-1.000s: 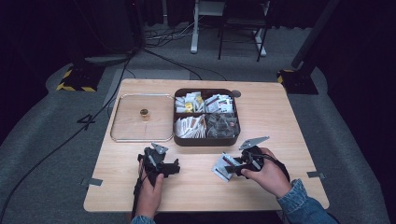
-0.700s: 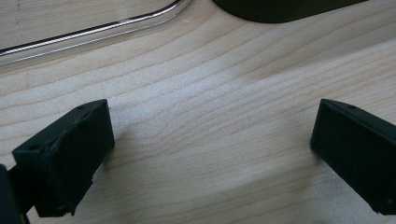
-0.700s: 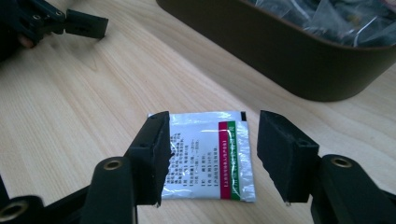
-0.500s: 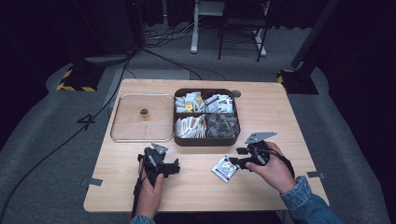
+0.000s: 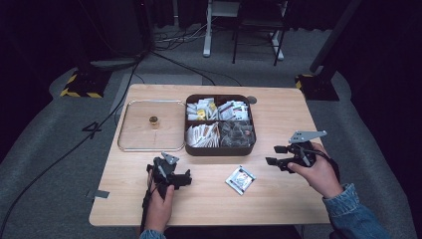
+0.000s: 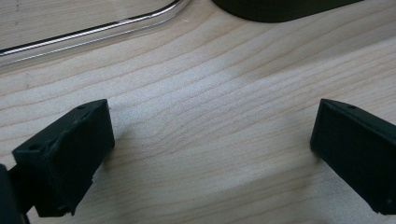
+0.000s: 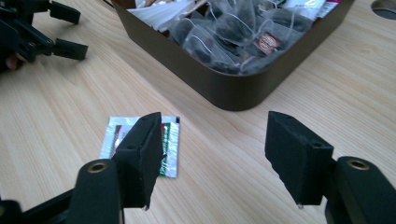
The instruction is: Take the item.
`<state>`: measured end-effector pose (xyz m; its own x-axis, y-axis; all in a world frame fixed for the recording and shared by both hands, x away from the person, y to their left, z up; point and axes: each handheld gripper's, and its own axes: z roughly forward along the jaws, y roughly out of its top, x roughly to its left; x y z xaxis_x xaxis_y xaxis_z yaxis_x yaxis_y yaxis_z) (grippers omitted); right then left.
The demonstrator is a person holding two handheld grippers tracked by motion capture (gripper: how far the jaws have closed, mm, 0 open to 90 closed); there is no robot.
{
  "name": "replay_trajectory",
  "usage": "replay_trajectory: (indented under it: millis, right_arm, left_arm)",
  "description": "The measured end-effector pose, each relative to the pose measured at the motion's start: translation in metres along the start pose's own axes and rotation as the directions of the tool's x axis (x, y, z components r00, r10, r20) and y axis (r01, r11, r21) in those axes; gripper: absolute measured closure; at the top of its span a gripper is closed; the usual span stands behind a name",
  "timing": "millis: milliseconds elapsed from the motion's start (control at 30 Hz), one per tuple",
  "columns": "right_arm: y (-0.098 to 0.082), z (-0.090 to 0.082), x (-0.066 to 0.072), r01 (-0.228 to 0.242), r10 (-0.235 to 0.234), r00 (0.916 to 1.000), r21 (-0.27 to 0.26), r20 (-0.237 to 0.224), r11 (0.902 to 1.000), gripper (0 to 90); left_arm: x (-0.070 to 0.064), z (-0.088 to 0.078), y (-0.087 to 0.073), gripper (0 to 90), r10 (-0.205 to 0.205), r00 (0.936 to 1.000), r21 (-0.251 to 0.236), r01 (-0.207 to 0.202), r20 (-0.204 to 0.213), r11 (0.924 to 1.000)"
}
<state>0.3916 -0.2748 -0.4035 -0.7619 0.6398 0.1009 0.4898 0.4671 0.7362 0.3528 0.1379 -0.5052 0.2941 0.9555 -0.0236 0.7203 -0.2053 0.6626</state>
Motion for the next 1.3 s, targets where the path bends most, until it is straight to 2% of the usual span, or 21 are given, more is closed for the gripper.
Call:
replay_trajectory:
  millis: [233,333,400,567,633,700,900,933,1033,1067,1100,1133,1167,1300]
  right_arm:
    - [-0.015,-0.006,-0.016,-0.027,0.027,0.9995,-0.016,0.016,0.9995,35.2]
    - [-0.027,-0.005,-0.026,-0.02,0.021,0.9979,-0.009,0.062,0.9998,33.2]
    - [-0.03,-0.004,-0.029,-0.017,0.017,0.9974,-0.004,0.07,0.9998,32.3]
    - [-0.049,0.009,-0.039,-0.01,0.006,0.9962,0.037,0.087,0.9993,29.6]
    - [-0.052,0.011,-0.04,-0.007,0.003,0.996,0.046,0.089,0.9989,29.4]
    - [-0.062,0.021,-0.043,-0.002,-0.004,0.9968,0.078,0.08,0.997,28.8]
    - [-0.077,0.036,-0.042,-0.006,-0.002,0.9979,0.114,0.065,0.9935,28.0]
    - [-0.08,0.039,-0.041,0.007,-0.015,0.997,0.103,0.076,0.9947,23.6]
    - [-0.081,0.041,-0.039,0.026,-0.035,0.9955,0.098,0.088,0.9948,22.5]
    - [-0.081,0.041,-0.039,0.038,-0.047,0.9943,0.094,0.095,0.9949,19.4]
    - [-0.086,0.046,-0.037,0.035,-0.041,0.992,0.05,0.12,0.9981,7.7]
    - [-0.086,0.046,-0.037,0.035,-0.041,0.992,0.05,0.12,0.9981,7.7]
    - [-0.088,0.05,-0.038,0.033,-0.036,0.9924,0.026,0.118,0.9991,5.7]
    - [-0.088,0.05,-0.038,0.033,-0.036,0.9924,0.025,0.118,0.9991,5.6]
  left_arm:
    - [0.0,0.0,0.0,0.0,-0.001,1.0,0.001,0.001,0.001,1.0]
    - [0.0,0.0,0.0,0.0,-0.001,1.0,0.0,0.001,0.001,1.0]
    - [0.0,0.0,0.0,0.0,-0.002,1.0,0.0,0.002,0.001,1.0]
    - [0.0,0.0,0.0,0.0,-0.002,1.0,0.0,0.002,0.001,1.0]
    - [0.0,0.0,0.0,0.0,-0.002,1.0,0.0,0.002,0.002,1.0]
    - [0.0,0.0,0.0,0.0,-0.002,1.0,0.0,0.002,0.001,1.0]
    - [0.0,0.0,0.0,0.0,-0.002,1.0,0.0,0.002,0.002,1.0]
    - [0.0,0.0,0.0,0.0,-0.002,1.0,0.0,0.002,0.001,1.0]
    - [0.0,0.0,0.0,0.0,-0.001,1.0,0.0,0.001,0.001,1.0]
    - [0.0,0.0,0.0,0.0,-0.001,1.0,0.0,0.001,0.001,1.0]
    - [0.0,0.0,0.0,0.0,-0.001,1.0,0.001,0.001,0.001,1.0]
    - [0.0,0.0,0.0,0.0,-0.001,1.0,0.001,0.001,0.001,1.0]
    - [0.0,0.0,0.0,0.0,-0.002,1.0,0.001,0.002,0.002,1.0]
    - [0.0,0.0,0.0,0.0,-0.002,1.0,0.0,0.002,0.002,1.0]
